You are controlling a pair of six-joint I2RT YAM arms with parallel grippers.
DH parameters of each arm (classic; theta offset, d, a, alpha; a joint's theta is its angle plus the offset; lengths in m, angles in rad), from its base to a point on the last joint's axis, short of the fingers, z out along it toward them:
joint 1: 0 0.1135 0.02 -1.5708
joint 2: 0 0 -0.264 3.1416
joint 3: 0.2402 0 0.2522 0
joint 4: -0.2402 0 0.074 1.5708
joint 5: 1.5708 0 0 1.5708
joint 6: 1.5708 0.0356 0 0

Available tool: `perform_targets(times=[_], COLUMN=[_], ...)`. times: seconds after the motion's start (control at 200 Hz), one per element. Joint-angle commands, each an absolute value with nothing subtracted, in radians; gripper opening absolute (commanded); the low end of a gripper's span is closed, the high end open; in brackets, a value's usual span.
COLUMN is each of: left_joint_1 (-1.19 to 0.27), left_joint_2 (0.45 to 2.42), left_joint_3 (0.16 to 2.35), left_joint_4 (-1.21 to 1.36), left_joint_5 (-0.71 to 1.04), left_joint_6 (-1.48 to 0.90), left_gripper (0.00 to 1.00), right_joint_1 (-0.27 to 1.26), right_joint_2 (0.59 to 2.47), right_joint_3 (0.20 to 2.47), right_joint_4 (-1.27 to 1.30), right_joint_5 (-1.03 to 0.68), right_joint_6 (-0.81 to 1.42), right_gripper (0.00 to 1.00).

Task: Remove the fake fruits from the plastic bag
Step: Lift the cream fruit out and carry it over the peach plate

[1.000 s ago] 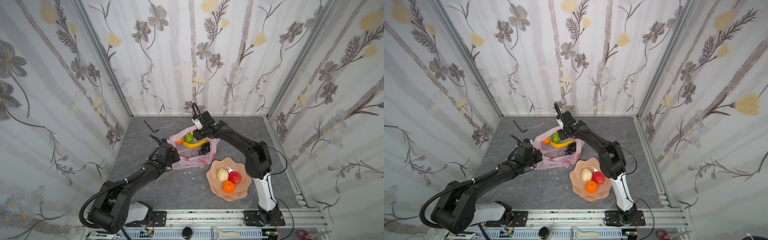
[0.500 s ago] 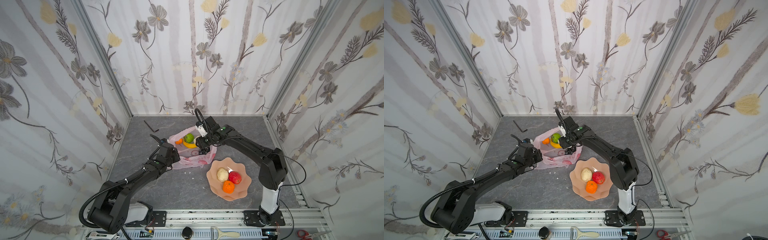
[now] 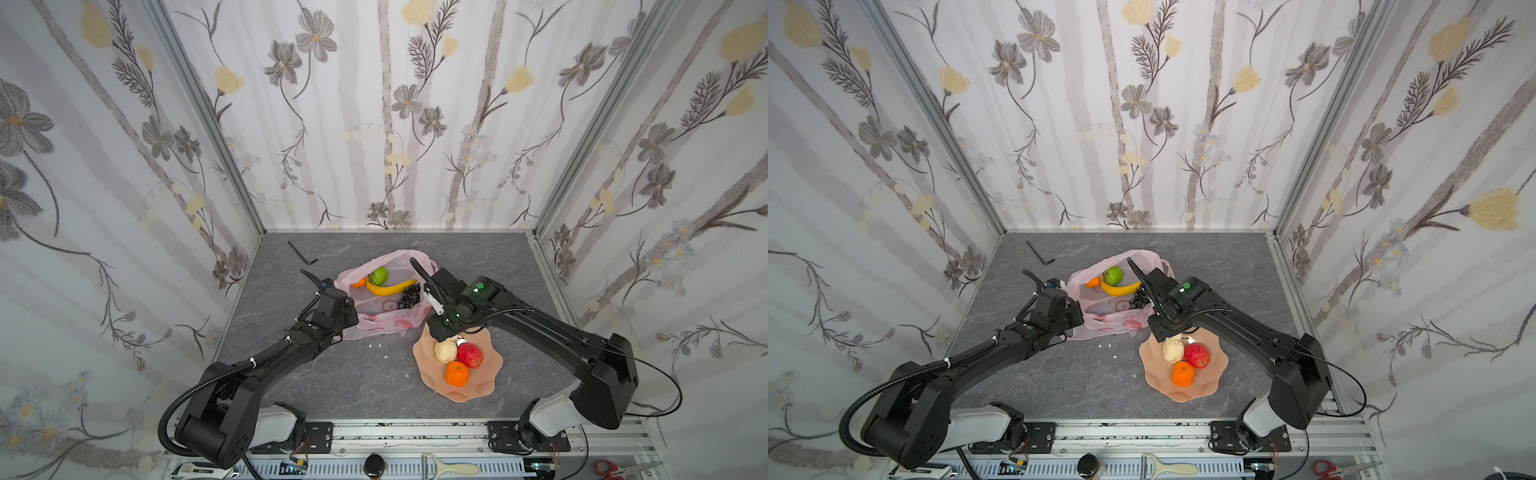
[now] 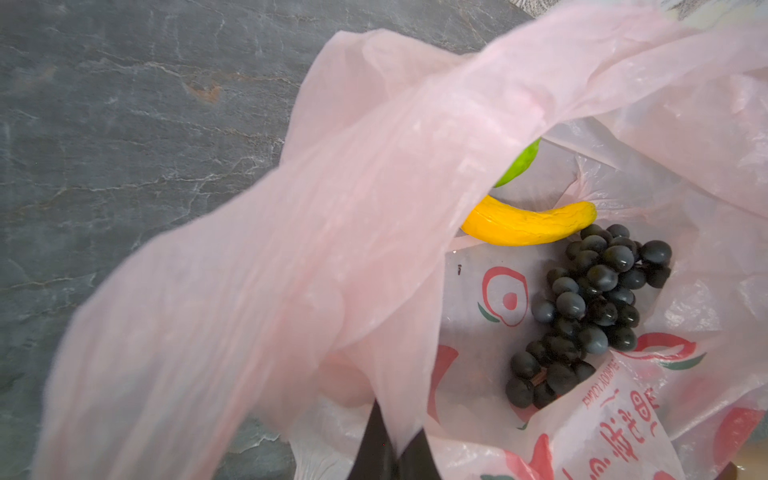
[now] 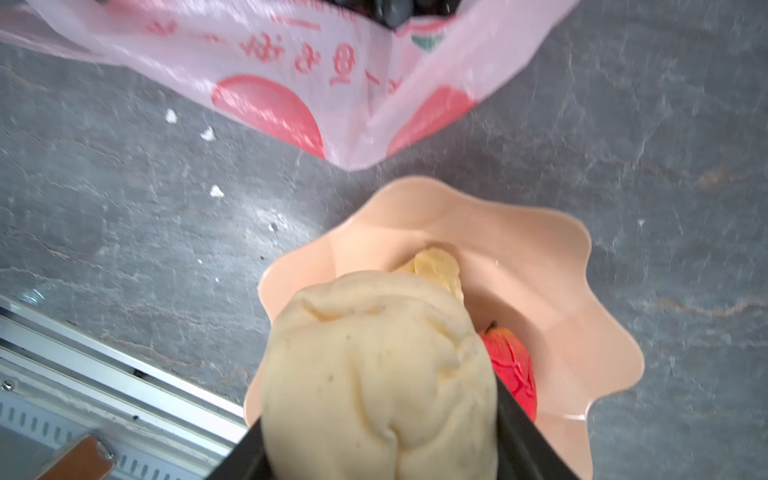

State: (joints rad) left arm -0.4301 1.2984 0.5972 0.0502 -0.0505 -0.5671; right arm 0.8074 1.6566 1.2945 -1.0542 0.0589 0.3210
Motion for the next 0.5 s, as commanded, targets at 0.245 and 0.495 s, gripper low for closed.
perform_targets(times=[0.245,0.495], left_joint_1=[-0.433,-0.434], left_joint_2=[1.287,1.288], left_joint_3=[0.589,0.588], left_joint_4=[0.079,0.083], left_joint_5=[-0.045,-0.037], left_joint_6=[-0.554,-0.555], left_gripper=[0.00,0.00], right_joint_1=[0.868,0.885], right_joint_2=[1.532,1.516], right_joint_3=[1.177,1.100], right_joint_4=[-1.265,-1.320], right_joint_5=[0.076,0.068], right_joint_6=[0.479,0.492], right_gripper=[0.56,0.55])
